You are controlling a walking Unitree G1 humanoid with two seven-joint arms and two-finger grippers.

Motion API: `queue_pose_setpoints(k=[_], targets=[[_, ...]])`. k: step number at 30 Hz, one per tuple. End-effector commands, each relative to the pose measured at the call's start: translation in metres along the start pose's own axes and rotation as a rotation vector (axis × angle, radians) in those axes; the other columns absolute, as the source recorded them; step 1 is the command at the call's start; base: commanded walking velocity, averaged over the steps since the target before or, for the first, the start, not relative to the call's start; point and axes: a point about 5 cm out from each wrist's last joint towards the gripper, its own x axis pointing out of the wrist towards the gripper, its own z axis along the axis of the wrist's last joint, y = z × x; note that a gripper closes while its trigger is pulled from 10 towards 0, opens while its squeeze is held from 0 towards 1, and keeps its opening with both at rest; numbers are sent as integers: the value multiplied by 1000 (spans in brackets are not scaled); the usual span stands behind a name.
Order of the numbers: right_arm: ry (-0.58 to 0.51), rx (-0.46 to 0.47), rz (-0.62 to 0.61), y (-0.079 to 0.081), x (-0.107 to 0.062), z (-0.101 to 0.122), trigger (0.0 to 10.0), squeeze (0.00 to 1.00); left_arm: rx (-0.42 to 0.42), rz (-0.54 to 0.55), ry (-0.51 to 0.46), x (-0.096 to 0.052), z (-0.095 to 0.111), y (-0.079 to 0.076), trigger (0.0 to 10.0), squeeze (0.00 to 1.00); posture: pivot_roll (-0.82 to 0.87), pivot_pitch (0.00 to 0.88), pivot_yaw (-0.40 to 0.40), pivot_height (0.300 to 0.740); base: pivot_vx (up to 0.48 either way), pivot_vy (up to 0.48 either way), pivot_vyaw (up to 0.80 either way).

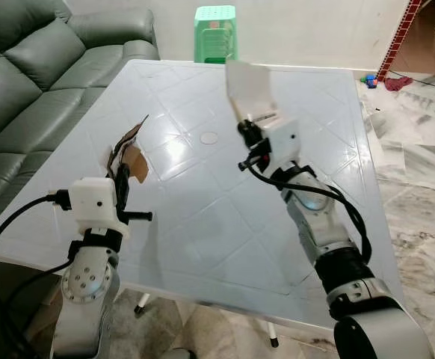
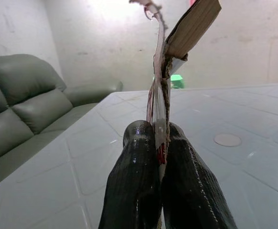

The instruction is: Picking trash to rubbish bin

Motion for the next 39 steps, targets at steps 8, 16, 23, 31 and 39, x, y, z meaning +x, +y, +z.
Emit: queue_pose_setpoints(k=[8,16,23,31,39], targets=[[-21,-54,-141,-18,-15,9,10000,0,-97,8,-17,13,1,-13,0,0,11,0,43,740,0,0,0],[4,-83,-222,-31,-21,11,10000,0,-164,31,17,23,-3,-22,275,0,-10,0,43,740,0,0,0],[0,-105,-322,-46,-22,19,10000,0,-203,29,-2,32,3,-21,706,0,-8,0,40,740,0,0,0],[17,-85,-326,-46,-20,17,10000,0,-219,18,9,34,0,-23,353,0,-13,0,41,740,0,0,-677],[22,-81,-319,-45,-19,17,10000,0,-239,12,15,34,-2,-25,0,0,-10,0,41,740,0,0,-700]])
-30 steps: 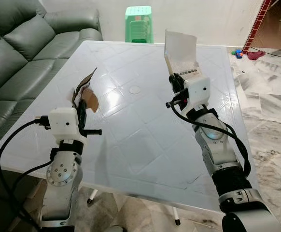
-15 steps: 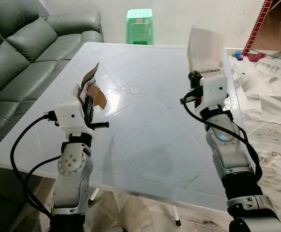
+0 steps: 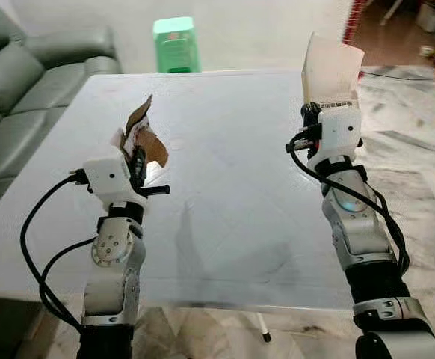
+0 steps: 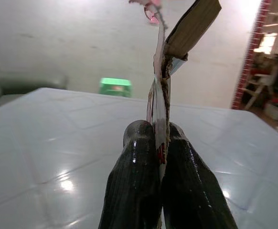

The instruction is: Picking trash to rubbish bin

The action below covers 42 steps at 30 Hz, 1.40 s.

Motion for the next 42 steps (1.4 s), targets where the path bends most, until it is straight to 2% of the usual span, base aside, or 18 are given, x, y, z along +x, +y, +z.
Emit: queue_pose_setpoints(k=[1,6,7,9,10,12,13,14,16,19,26,31,36,37,42], targets=[[-15,17,9,3,3,5,10000,0,0,4,3,1,0,2,0,0,-8,0,42,740,0,0,0],[-12,22,14,4,3,5,10000,0,-1,1,5,1,0,2,118,0,-7,0,43,740,0,0,0],[-12,23,15,5,3,5,10000,0,10,-1,6,1,0,3,510,0,-6,0,44,740,0,0,0],[-10,24,17,5,3,5,10000,0,8,-6,5,1,0,2,627,0,-6,0,45,740,0,0,0],[-9,24,17,5,3,4,10000,0,6,-7,4,1,0,2,1333,0,-6,0,45,740,0,0,0],[-7,25,17,5,3,4,10000,0,3,-12,3,1,0,1,1490,0,-6,0,45,740,0,0,0],[-3,28,16,5,3,3,10000,0,-10,-17,1,0,1,0,1451,0,-6,0,45,740,0,0,0],[3,29,14,4,3,2,10000,0,-16,-20,2,0,1,-1,588,0,-6,0,45,740,0,0,0],[8,28,12,4,3,2,10000,0,-15,-21,2,0,1,-1,0,0,-6,0,46,740,0,0,-619],[18,28,10,4,3,0,10000,0,-20,-25,4,0,1,-1,0,0,-7,0,47,740,0,0,-800],[18,31,17,4,3,1,10000,0,-24,-21,6,0,0,-1,0,0,-6,0,45,740,0,0,0],[21,32,18,4,3,0,10000,0,-25,-17,7,-1,1,0,0,0,-5,0,45,740,0,0,-800],[17,39,23,4,2,1,10000,0,-32,-20,9,-1,1,-1,196,0,-7,0,45,740,0,0,0],[17,41,22,4,2,1,10000,0,-37,-19,13,-2,0,-1,510,0,-7,0,44,740,0,0,0],[22,43,23,4,2,0,10000,0,-42,-17,22,-2,-1,0,510,0,-8,0,43,740,0,0,0]])
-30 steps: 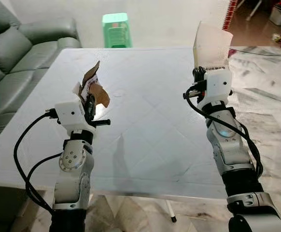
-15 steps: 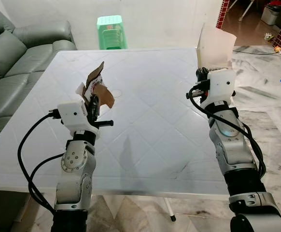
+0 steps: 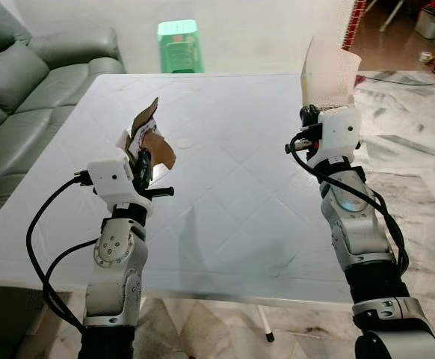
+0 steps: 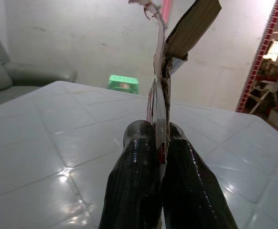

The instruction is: Picking trash to rubbish bin

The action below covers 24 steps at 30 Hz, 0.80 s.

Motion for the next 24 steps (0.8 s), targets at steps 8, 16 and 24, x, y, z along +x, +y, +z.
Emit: queue_pose_setpoints(k=[8,16,24], targets=[[4,8,-2,-2,1,2,10000,0,0,3,1,-1,2,0,431,0,-10,0,43,740,-67,0,0],[9,11,-4,-3,0,1,10000,0,-1,4,7,-2,1,0,275,0,-12,0,43,740,-285,0,0],[13,14,-7,-3,0,0,10000,0,-1,7,10,-2,1,0,78,0,-12,0,42,740,-333,0,0]])
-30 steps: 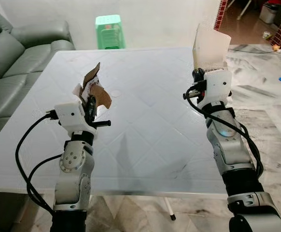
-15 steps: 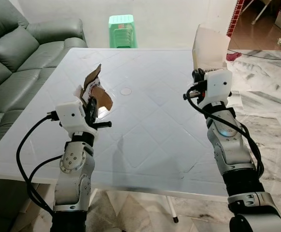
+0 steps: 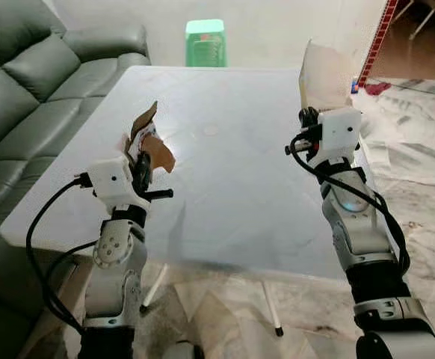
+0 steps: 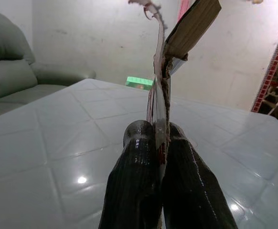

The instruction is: Picking trash to rubbish bin

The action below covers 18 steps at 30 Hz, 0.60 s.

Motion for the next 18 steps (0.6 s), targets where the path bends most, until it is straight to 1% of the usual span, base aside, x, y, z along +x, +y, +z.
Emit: queue_pose_setpoints(k=[1,11,18], targets=[[-3,7,-2,-1,1,2,10000,0,-3,0,-8,-1,3,-1,157,0,-12,0,42,740,-296,0,0],[-1,8,-7,-2,1,2,10000,0,-5,-3,-6,0,2,-1,39,0,-13,0,43,740,-272,0,0],[-1,9,-9,-2,1,2,10000,0,-5,-4,-4,0,2,-1,0,0,-12,0,46,740,0,0,0]])
